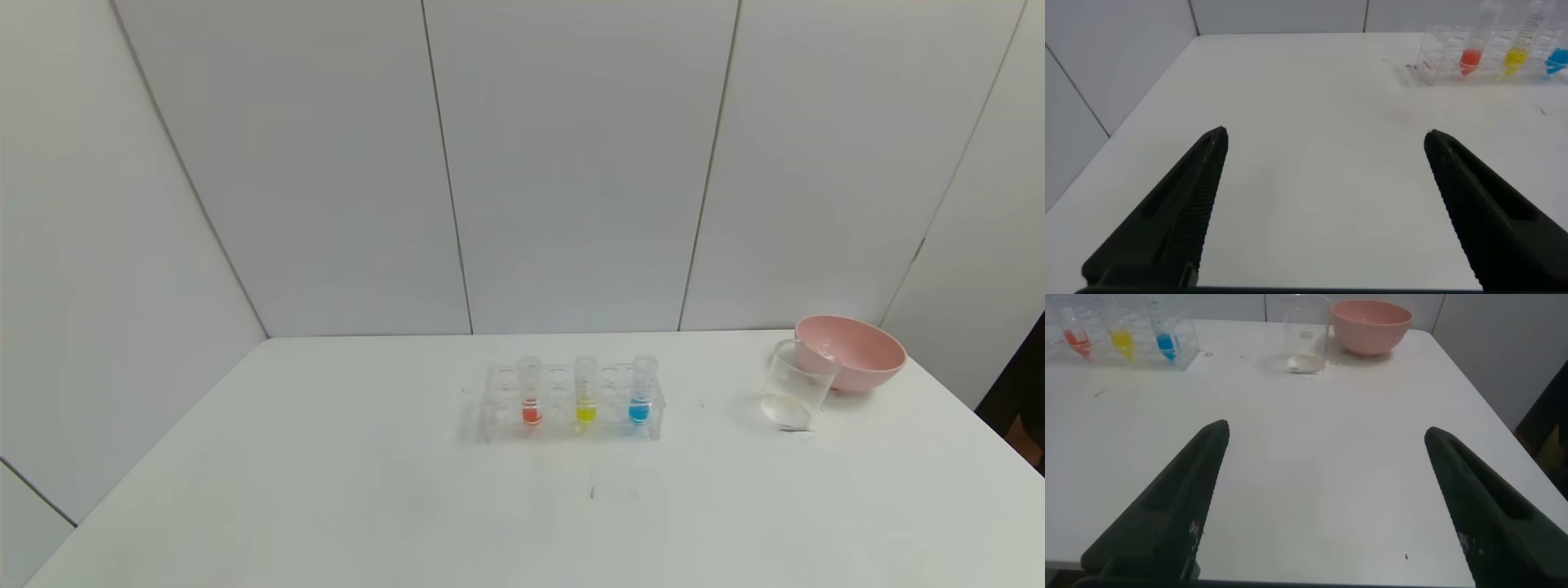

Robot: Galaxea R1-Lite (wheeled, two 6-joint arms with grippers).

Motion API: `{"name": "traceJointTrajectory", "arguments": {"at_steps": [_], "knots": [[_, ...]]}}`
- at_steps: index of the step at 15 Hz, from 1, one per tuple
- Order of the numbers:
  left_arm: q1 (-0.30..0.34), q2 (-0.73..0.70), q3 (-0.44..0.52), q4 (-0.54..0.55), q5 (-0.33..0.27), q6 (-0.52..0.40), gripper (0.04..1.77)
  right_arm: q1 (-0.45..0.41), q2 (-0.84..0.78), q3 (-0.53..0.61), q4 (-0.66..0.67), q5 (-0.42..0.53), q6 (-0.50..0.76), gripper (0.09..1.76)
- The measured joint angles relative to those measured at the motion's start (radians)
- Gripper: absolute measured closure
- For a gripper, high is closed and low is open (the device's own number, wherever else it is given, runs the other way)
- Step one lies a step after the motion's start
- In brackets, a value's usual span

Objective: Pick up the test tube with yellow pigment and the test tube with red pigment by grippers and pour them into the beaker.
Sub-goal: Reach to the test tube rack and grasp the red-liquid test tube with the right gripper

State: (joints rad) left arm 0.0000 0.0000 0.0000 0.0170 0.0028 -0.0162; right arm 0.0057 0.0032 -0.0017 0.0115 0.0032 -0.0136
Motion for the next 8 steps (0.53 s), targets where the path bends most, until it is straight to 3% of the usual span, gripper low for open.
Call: {"name": "traceJointTrajectory", "arguments": {"at_steps": [8], "knots": [[0.000,0.000,0.000,0.000,0.000,0.000,0.09,0.000,0.000,0.000,0.000,-0.009,0.003,0.14]]}}
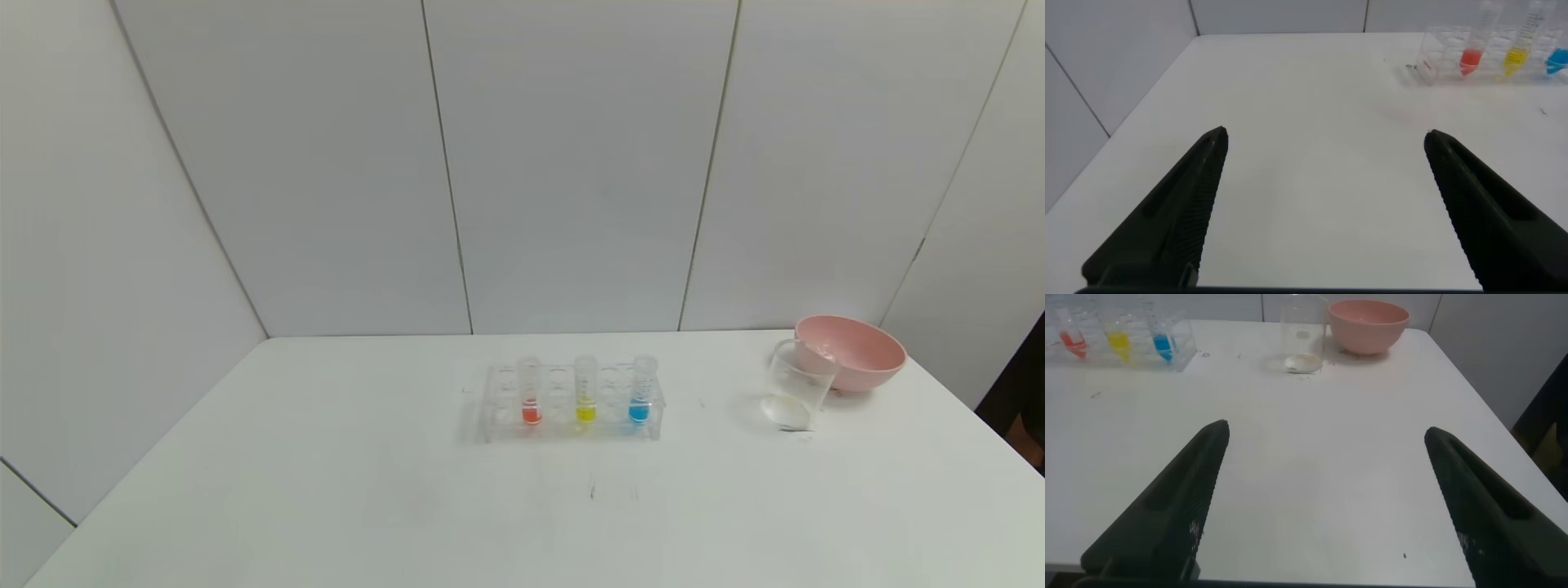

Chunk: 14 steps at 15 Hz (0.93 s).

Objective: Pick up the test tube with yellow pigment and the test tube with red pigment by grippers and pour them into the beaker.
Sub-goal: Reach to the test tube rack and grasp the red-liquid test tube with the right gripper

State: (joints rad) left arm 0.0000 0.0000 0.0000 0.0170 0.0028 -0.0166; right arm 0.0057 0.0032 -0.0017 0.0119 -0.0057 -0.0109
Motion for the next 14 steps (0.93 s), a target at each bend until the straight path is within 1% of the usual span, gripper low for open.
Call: {"name": "traceJointTrajectory", "arguments": {"at_steps": [14], "knots": [[0.000,0.000,0.000,0.000,0.000,0.000,0.09,0.001,0.000,-0.003,-0.001,-0.013,0.029,0.14]]}}
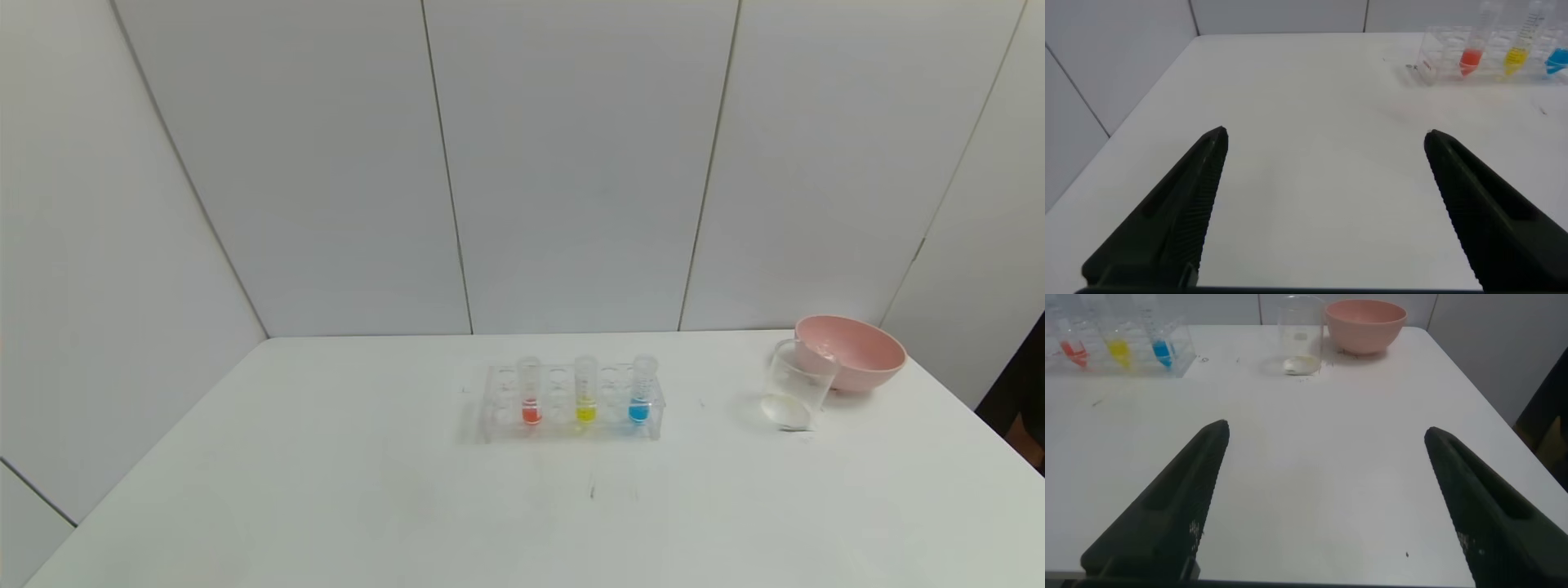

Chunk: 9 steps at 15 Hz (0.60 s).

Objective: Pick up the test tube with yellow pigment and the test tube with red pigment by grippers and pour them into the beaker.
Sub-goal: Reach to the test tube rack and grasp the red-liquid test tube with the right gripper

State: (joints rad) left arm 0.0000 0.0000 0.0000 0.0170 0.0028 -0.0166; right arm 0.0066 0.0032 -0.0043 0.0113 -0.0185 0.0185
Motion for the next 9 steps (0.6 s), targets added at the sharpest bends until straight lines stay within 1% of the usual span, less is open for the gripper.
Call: {"name": "traceJointTrajectory", "arguments": {"at_steps": [9], "knots": [[0.000,0.000,0.000,0.000,0.000,0.000,0.09,-0.003,0.000,-0.002,0.003,0.000,0.000,0.14]]}}
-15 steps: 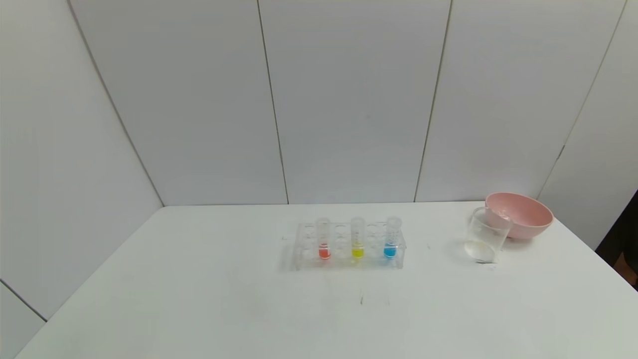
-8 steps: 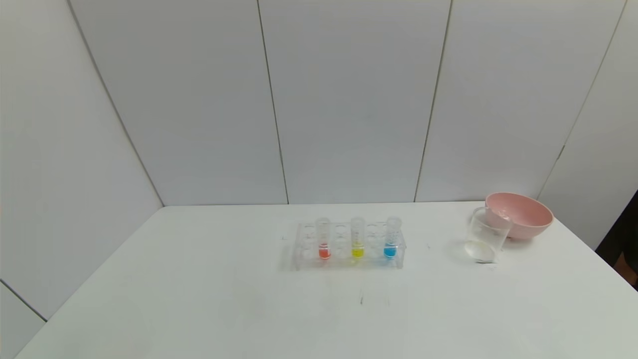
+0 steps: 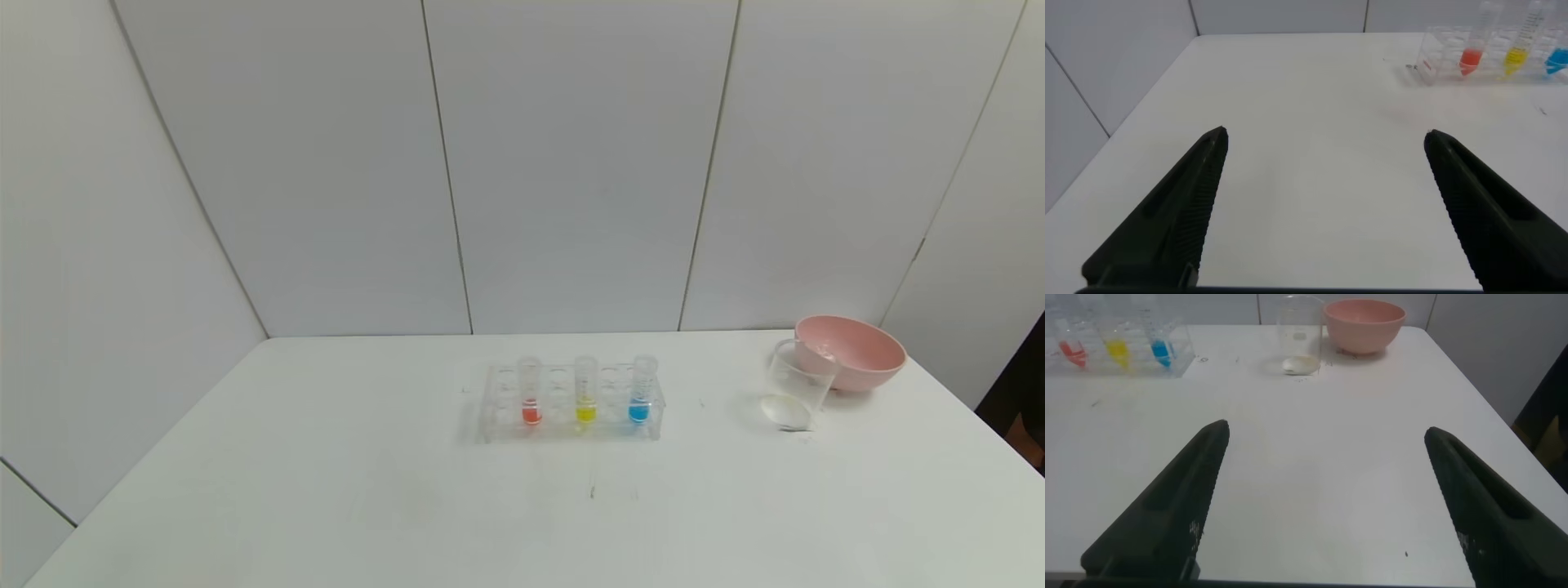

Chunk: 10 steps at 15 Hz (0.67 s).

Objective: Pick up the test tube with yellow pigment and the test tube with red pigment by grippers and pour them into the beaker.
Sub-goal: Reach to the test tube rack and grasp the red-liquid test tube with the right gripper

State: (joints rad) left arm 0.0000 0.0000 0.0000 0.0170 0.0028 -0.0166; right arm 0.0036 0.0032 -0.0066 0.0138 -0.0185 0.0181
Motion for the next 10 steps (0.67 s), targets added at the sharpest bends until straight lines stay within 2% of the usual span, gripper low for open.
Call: {"name": "traceJointTrajectory", "arguments": {"at_steps": [5,8,10], "knots": [[0.000,0.000,0.000,0.000,0.000,0.000,0.09,0.007,0.089,-0.122,0.002,0.059,0.011,0.14],[0.000,0.000,0.000,0.000,0.000,0.000,0.09,0.015,0.257,-0.189,-0.061,0.067,0.041,0.14],[0.000,0.000,0.000,0.000,0.000,0.000,0.09,0.019,0.407,-0.211,-0.163,0.073,0.055,0.14]]}}
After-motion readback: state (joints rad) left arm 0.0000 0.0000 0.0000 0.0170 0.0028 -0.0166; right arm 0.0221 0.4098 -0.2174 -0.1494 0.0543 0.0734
